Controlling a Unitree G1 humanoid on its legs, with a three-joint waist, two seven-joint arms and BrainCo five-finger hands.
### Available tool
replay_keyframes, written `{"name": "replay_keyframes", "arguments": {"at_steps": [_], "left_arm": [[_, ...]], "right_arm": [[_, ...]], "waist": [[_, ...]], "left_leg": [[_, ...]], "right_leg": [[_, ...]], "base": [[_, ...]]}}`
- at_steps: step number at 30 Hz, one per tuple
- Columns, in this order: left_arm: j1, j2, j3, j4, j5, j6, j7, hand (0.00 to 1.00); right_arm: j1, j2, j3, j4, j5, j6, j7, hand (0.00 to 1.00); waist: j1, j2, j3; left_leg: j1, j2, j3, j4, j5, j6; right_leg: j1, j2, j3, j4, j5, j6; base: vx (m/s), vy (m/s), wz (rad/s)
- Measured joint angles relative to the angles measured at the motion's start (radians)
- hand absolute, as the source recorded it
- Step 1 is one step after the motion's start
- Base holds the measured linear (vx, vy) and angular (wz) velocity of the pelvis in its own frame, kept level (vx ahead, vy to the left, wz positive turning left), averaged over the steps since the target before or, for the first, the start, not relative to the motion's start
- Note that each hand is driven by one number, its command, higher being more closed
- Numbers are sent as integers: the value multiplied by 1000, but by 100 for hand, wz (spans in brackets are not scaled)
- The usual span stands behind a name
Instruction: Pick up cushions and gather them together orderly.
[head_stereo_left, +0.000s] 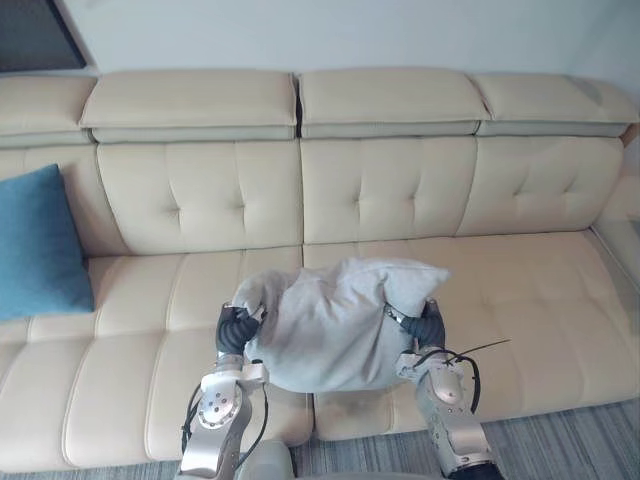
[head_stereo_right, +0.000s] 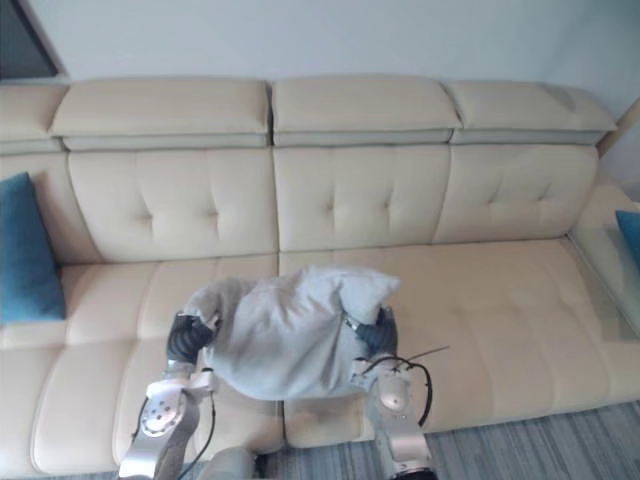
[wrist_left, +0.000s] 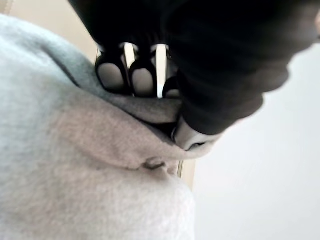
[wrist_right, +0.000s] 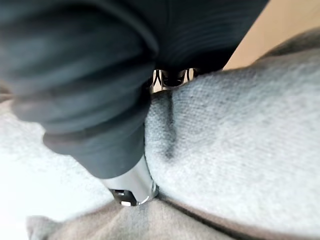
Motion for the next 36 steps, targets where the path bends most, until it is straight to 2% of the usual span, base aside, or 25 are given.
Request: {"name": "replay_keyframes", "arguments": {"at_steps": [2,3,4,5,6,7,10,11,13,20,25,30,36], "left_arm": [[-1,0,-7,0,0,5,-1,100],[-3,5,-8,2,0,8,0,100],[-14,4,-10,2,0,8,0,100],[-19,5,-12,3,0,8,0,100],[-45,22,-19,3,1,8,2,100],[-71,20,-20,20,1,8,3,100],[-68,4,-21,24,4,9,5,100],[-68,4,-21,18,4,9,5,100],[-70,1,-22,-4,14,8,5,100],[-94,-8,-39,-8,21,8,18,100],[-223,-6,-63,-7,51,10,77,100],[-464,67,-63,28,63,9,158,100],[-692,91,-47,135,82,8,237,100]], "right_arm": [[-1,0,-7,29,-10,1,0,100],[4,3,-5,35,-18,4,0,100],[4,5,-2,33,-19,4,0,100],[4,5,-2,30,-19,4,0,100],[0,10,-2,24,-20,4,-1,100],[-10,1,-3,29,-19,3,-3,100],[-14,-12,-1,28,-29,6,-4,100],[-15,-12,-1,27,-29,9,-4,100],[-19,-12,-1,20,-29,10,-4,100],[-28,-12,-13,-93,-58,14,-39,100],[-110,-9,-39,-90,-60,15,-92,100],[-306,-9,-43,-42,-57,15,-149,100],[-466,-7,-62,2,-51,15,-208,100]], "waist": [[-22,2,10],[-45,4,17],[-51,-6,14],[-52,-11,13],[-52,-49,-1],[-50,-64,5],[-33,-3,0],[-33,3,-3],[-33,1,-4],[-37,-7,-10],[-38,-5,-8],[-34,11,4],[-16,24,51]], "left_leg": [[31,2,-26,-48,19,10],[47,-5,-52,-66,23,12],[45,-14,-66,-68,26,6],[43,-20,-73,-70,27,4],[19,-67,-105,-68,35,-3],[17,-88,-130,-59,39,-8],[11,-61,-158,-101,66,-28],[12,-57,-163,-116,76,-32],[13,-44,-195,-137,92,-45],[31,-45,-279,-206,131,-56],[24,-50,-319,-267,178,-56],[-79,-26,-322,-272,220,-62],[-184,-17,-316,-271,254,-70]], "right_leg": [[-93,-22,42,209,-7,-16],[-121,-12,109,228,-74,-40],[-136,4,172,190,-105,-24],[-140,8,190,164,-106,-16],[-148,0,257,29,-55,-2],[-143,-21,244,1,-67,36],[-104,12,197,-95,-26,16],[-89,20,188,-127,-9,12],[-53,43,157,-186,23,6],[-10,58,87,-215,26,4],[-23,57,54,-218,22,-1],[-131,69,50,-191,29,-11],[-298,56,51,-59,-3,-20]], "base": [[-12,16,35],[-1,-56,63],[1,-73,58],[14,-107,72],[37,-153,81],[48,-156,84],[61,-91,26],[96,-91,27],[103,-106,32],[40,-52,35],[-45,-11,27],[-115,-21,6],[-57,-22,-6]]}}
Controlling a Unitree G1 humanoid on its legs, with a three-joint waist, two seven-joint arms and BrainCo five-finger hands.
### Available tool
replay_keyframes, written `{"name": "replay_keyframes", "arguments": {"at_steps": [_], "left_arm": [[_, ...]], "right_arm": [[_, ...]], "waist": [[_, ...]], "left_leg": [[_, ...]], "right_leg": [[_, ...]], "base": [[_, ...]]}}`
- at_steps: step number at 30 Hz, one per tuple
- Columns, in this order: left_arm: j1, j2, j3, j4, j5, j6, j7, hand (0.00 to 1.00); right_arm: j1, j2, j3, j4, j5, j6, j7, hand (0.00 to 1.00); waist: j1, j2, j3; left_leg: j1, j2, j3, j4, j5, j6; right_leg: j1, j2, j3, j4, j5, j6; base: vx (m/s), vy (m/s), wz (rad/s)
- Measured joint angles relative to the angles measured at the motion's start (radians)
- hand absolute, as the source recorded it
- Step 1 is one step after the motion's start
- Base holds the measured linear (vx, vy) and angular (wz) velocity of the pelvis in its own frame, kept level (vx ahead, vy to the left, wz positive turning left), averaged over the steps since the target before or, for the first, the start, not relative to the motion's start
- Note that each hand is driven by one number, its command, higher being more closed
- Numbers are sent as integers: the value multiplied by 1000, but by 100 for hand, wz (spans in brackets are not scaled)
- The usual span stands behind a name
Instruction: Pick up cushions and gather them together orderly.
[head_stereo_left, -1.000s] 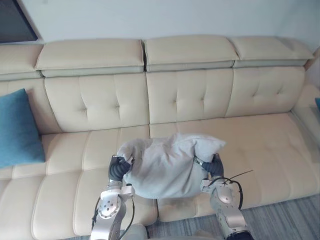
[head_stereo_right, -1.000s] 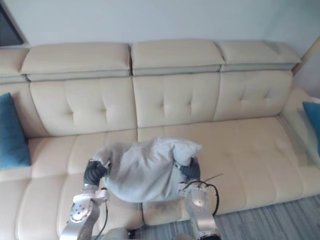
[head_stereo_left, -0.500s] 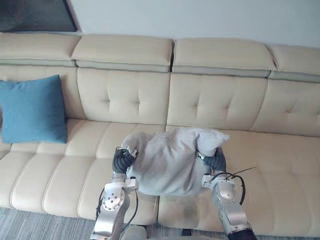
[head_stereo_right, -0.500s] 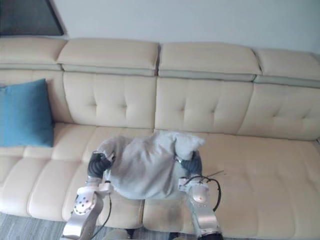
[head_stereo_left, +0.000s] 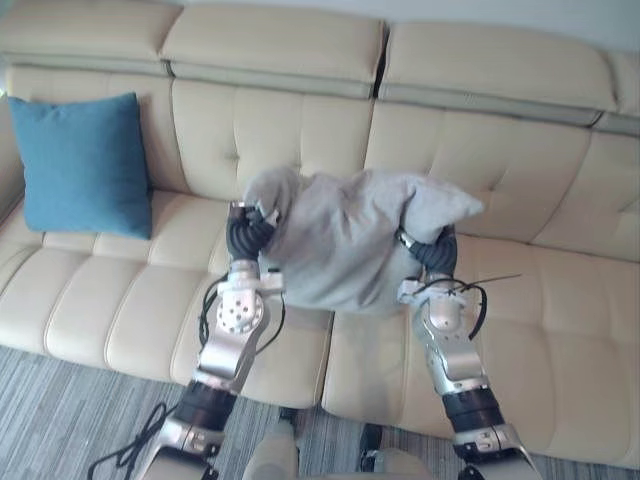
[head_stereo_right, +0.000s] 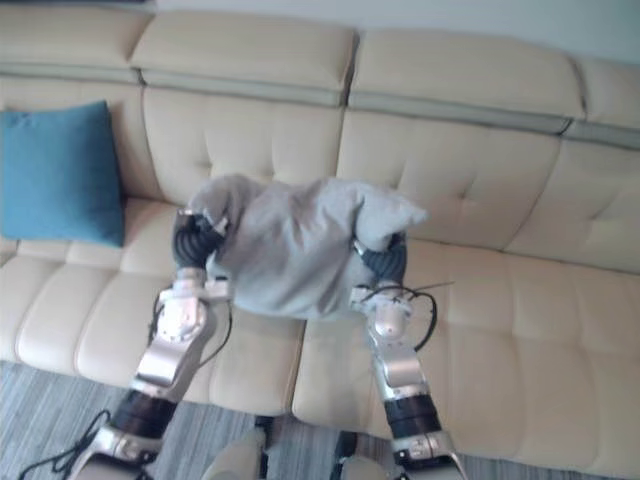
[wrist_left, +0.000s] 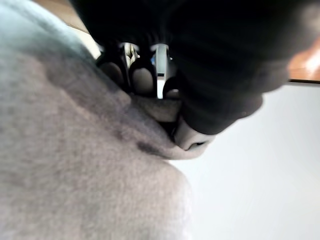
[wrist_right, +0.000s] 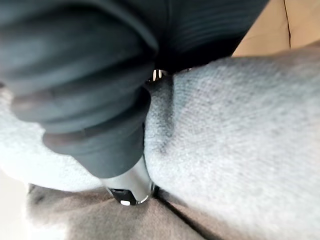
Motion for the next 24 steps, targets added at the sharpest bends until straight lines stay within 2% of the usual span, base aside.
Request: {"name": "replay_keyframes", "arguments": {"at_steps": [3,8,12,16,17,21,24], "left_arm": [[-94,5,2,79,-1,0,31,100],[-192,6,26,155,-4,0,60,100],[-196,-13,33,154,-4,0,62,100],[-196,-39,41,153,-4,-7,82,100],[-200,-40,41,153,-4,-10,83,0],[-309,-24,41,216,-4,-10,83,0],[-467,31,41,305,-4,-10,81,0]], "right_arm": [[-69,1,-23,41,10,0,-20,100],[-136,19,-60,66,25,1,-58,100],[-133,23,-61,66,26,3,-84,100],[-124,52,-61,63,26,3,-101,100],[-124,58,-61,61,25,1,-106,0],[-181,54,-108,62,25,-5,-124,0],[-316,18,-166,105,24,-4,-136,0]], "waist": [[5,-1,27],[1,0,100],[-16,1,129],[-20,0,129],[-21,0,137],[-20,1,179],[-25,3,197]], "left_leg": [[-43,-5,17,0,11,0],[-98,-5,48,-2,28,-4],[-101,-6,57,-4,28,-4],[-100,-5,73,-19,28,-5],[-99,-5,79,-20,28,-4],[-115,-5,77,-23,27,-5],[-164,-4,74,-37,59,0]], "right_leg": [[-86,-15,17,74,-23,-2],[-182,-23,42,127,-26,-5],[-190,-24,45,127,-26,-5],[-204,-25,55,127,-26,-5],[-205,-25,59,127,-26,-5],[-220,-26,57,126,-24,-5],[-275,-24,54,126,-11,-8]], "base": [[-20,-15,-12],[-5,-16,-15],[42,-14,-7],[35,-14,-9],[19,-10,-10],[4,-3,-1],[0,0,0]]}}
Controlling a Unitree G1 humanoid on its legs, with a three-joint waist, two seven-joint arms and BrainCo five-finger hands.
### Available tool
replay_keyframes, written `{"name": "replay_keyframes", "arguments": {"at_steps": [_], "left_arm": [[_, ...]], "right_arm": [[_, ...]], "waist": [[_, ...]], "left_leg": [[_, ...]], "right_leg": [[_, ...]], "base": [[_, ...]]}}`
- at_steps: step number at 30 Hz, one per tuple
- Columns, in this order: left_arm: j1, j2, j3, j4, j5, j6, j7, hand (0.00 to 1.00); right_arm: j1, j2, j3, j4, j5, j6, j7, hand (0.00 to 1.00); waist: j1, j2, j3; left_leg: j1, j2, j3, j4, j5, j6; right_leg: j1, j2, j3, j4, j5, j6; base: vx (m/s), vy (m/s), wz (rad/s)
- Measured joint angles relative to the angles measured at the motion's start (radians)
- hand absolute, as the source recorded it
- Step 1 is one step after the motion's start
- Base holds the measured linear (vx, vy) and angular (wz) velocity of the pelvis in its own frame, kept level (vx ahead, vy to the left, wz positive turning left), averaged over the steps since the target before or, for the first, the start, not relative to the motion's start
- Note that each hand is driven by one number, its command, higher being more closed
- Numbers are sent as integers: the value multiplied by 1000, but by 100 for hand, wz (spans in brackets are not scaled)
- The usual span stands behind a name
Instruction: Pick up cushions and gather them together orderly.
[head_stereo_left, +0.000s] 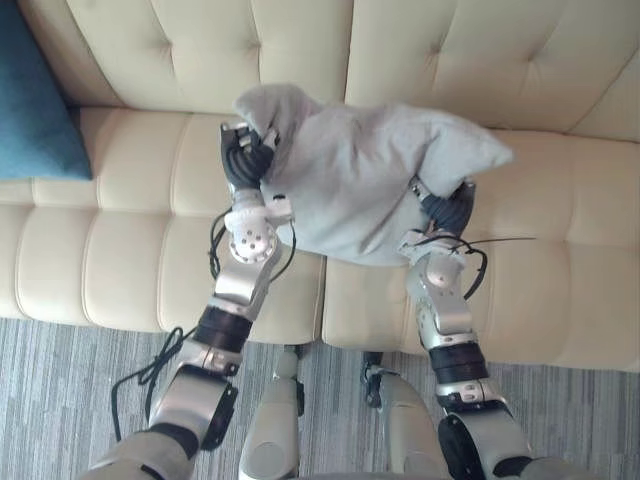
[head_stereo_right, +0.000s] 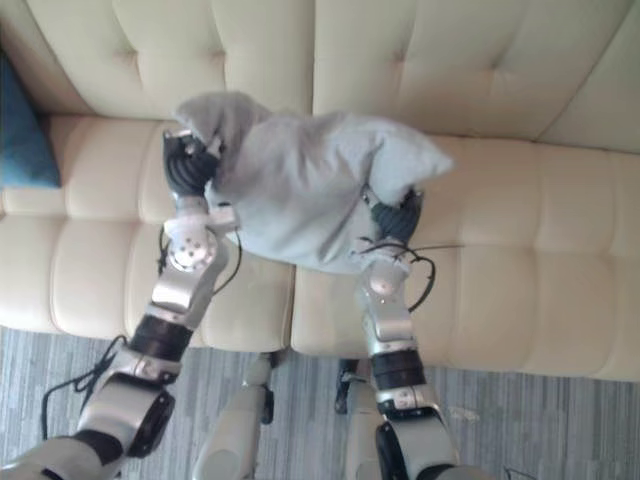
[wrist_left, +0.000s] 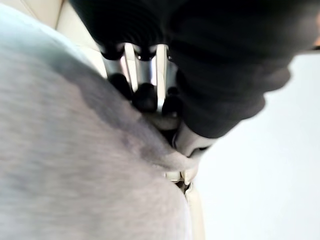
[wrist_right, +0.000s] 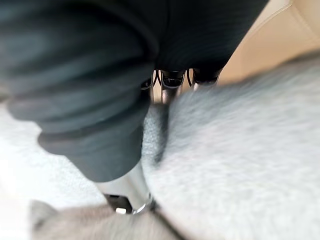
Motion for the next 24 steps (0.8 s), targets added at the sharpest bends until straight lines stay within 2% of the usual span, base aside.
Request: {"name": "replay_keyframes", "arguments": {"at_steps": [5,8,10,14,20,24], "left_arm": [[-194,75,21,151,-5,2,-29,0],[-248,110,69,236,-78,9,-45,0],[-267,129,100,249,-133,13,-60,0],[-303,168,168,254,-226,12,-84,0],[-276,172,205,249,-267,13,-139,0],[-45,160,221,101,-248,11,-160,0]], "right_arm": [[-254,-96,-62,192,23,12,-10,0],[-321,-138,-80,233,73,13,-6,0],[-349,-178,-87,246,118,17,4,0],[-404,-247,-89,244,204,28,33,0],[-369,-281,-99,198,249,45,64,0],[-79,-265,-144,-38,243,32,90,0]], "waist": [[-1,6,28],[-1,7,29],[1,6,37],[9,6,74],[18,5,75],[22,4,75]], "left_leg": [[-56,4,-3,0,17,-10],[-85,8,-8,0,22,-16],[-99,10,-14,0,32,-31],[-114,19,-18,0,32,-32],[-125,15,-24,16,32,-32],[-73,13,-22,57,28,-32]], "right_leg": [[-42,7,-1,-29,26,-2],[-62,12,-8,-39,32,-5],[-69,14,-15,-40,34,-8],[-76,22,-24,-40,34,-9],[-76,20,-23,-30,34,-9],[9,20,-22,-20,33,-10]], "base": [[16,-15,-2],[58,-33,5],[54,-45,11],[40,-46,6],[53,-20,9],[60,-27,28]]}}
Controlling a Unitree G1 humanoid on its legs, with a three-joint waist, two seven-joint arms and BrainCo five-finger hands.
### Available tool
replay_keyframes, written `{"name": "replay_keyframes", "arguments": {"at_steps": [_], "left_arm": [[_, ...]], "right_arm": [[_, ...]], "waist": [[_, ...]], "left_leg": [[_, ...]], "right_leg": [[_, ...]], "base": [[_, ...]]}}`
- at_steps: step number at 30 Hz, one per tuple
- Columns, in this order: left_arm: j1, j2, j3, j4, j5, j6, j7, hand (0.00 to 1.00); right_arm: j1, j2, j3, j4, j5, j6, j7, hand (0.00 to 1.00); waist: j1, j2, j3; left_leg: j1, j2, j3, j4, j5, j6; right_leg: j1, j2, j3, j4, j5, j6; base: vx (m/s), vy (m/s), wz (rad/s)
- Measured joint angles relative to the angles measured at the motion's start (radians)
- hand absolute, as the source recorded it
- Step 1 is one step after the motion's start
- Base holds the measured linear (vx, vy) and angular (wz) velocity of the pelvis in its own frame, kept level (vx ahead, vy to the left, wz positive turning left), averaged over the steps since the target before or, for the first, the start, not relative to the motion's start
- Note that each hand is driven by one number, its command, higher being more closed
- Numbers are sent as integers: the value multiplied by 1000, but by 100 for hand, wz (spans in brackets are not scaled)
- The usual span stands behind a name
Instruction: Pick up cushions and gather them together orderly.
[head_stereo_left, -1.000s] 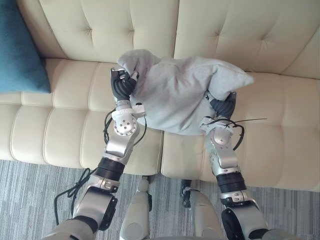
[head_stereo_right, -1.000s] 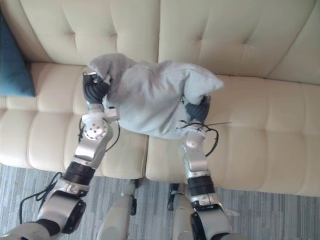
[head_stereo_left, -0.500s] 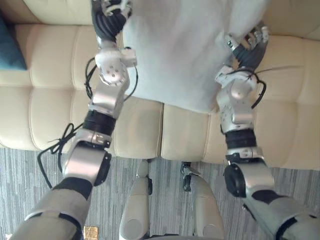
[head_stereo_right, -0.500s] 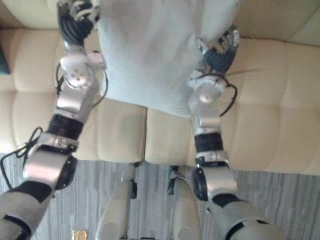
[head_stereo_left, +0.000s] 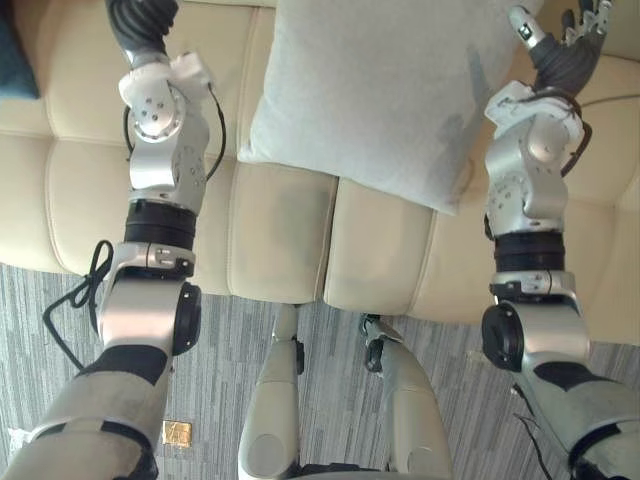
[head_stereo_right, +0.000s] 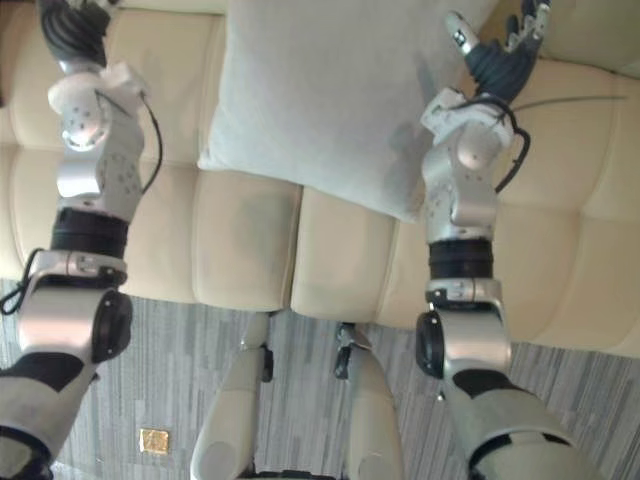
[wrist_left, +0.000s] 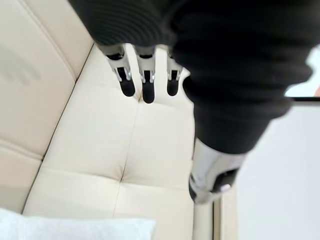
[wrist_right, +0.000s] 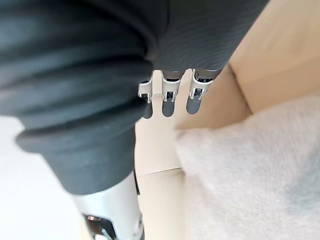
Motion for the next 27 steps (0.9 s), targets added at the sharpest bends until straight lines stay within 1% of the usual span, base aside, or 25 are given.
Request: {"name": "replay_keyframes", "arguments": {"at_steps": [1,2,3,4,5,6,7,8,9,10,11,13,14,15,17,18,19,20,22,23,25,27], "left_arm": [[85,-16,12,-51,22,-1,-1,0],[139,-30,17,-82,39,-2,0,0],[211,-52,25,-115,61,-4,-2,0],[300,-94,33,-153,88,-4,-8,0],[369,-129,40,-180,108,-4,-20,0],[455,-179,41,-193,138,0,-37,0],[533,-227,39,-196,161,6,-60,0],[567,-246,38,-196,173,8,-71,0],[643,-277,29,-198,192,9,-98,0],[698,-288,26,-202,201,9,-115,0],[781,-293,21,-214,212,10,-137,0],[851,-297,17,-214,225,13,-161,0],[918,-304,12,-207,233,21,-180,0],[952,-308,10,-183,238,27,-195,0],[1000,-323,10,-70,274,34,-221,0],[1010,-329,12,-36,282,37,-227,0],[1021,-343,15,29,306,42,-238,0],[1025,-346,15,59,321,47,-239,0],[1030,-362,20,195,376,54,-258,0],[1029,-365,23,219,390,55,-258,0],[1028,-378,50,311,436,65,-258,0],[1027,-378,53,351,464,70,-256,0]], "right_arm": [[96,20,-30,-55,-3,-8,9,0],[153,38,-45,-84,-10,-15,13,0],[230,61,-63,-123,-23,-23,17,0],[331,90,-66,-174,-42,-30,21,0],[396,114,-66,-203,-56,-32,31,0],[472,152,-63,-217,-85,-33,57,0],[535,189,-62,-219,-108,-33,76,0],[564,204,-62,-219,-121,-33,85,0],[628,230,-61,-219,-148,-33,107,0],[670,245,-57,-218,-164,-33,124,0],[731,269,-53,-212,-191,-33,145,0],[774,277,-40,-175,-216,-30,171,0],[821,279,-20,-124,-229,-29,191,0],[849,282,-11,-80,-235,-27,206,0],[898,305,-4,44,-243,-14,237,0],[910,309,1,80,-245,-9,245,0],[922,310,15,151,-256,-1,258,0],[923,311,18,181,-265,5,265,0],[928,321,20,306,-276,16,283,0],[927,324,18,333,-279,18,285,0],[932,341,15,438,-299,25,290,0],[932,353,16,488,-313,31,296,0]], "waist": [[1,-1,-1],[2,-4,-2],[4,-4,-4],[4,-6,-7],[3,-7,-7],[5,-8,-7],[0,-8,-9],[-3,-7,-10],[-6,-12,-24],[-7,-21,-49],[-6,-36,-75],[-6,-49,-93],[-6,-58,-139],[-6,-61,-168],[-9,-61,-233],[-12,-62,-248],[-15,-62,-272],[-15,-62,-278],[-19,-60,-303],[-20,-61,-307],[-21,-65,-335],[-20,-70,-341]], "left_leg": [[18,1,5,16,-19,6],[29,1,11,29,-40,18],[46,0,21,41,-75,40],[52,-7,18,51,-81,41],[59,-7,19,60,-103,44],[72,-7,23,72,-121,50],[85,4,64,96,-138,61],[91,13,90,108,-142,64],[104,19,110,124,-149,67],[106,18,110,130,-155,68],[130,15,115,125,-157,68],[177,14,121,115,-161,69],[201,13,128,110,-169,65],[225,12,134,100,-169,65],[283,10,140,75,-168,65],[297,10,143,71,-167,62],[327,10,155,54,-165,59],[343,10,160,45,-164,58],[407,8,170,7,-157,52],[423,8,175,-3,-155,52],[477,7,189,-57,-136,51],[498,5,196,-59,-136,51]], "right_leg": [[27,1,0,7,-9,-1],[44,1,0,11,-23,0],[66,0,-5,19,-48,2],[84,-8,-16,21,-61,1],[97,-8,-21,18,-63,2],[122,-10,-28,12,-63,2],[157,-11,-37,-2,-63,2],[174,-10,-42,-7,-63,3],[204,-10,-50,-16,-65,6],[209,-10,-49,-20,-66,8],[236,-9,-39,-36,-72,15],[283,-7,-31,-59,-73,16],[314,-4,-24,-85,-74,17],[339,-3,-20,-102,-73,18],[393,-3,-16,-126,-72,20],[405,-2,-15,-132,-72,20],[426,-2,-7,-140,-72,21],[436,-2,-1,-143,-72,21],[480,-1,12,-157,-72,26],[488,-1,14,-158,-73,28],[515,2,27,-170,-73,32],[532,1,38,-172,-72,35]], "base": [[53,-29,27],[59,-26,19],[52,-23,23],[33,-18,22],[2,-8,21],[-3,7,15],[5,9,19],[10,13,25],[12,12,18],[32,16,11],[45,12,-1],[44,3,-6],[60,2,-11],[77,-1,-10],[73,-12,-8],[56,-20,-15],[45,-19,-17],[50,-22,-24],[26,-17,-20],[24,-8,-17],[44,-3,-14],[16,16,-14]]}}
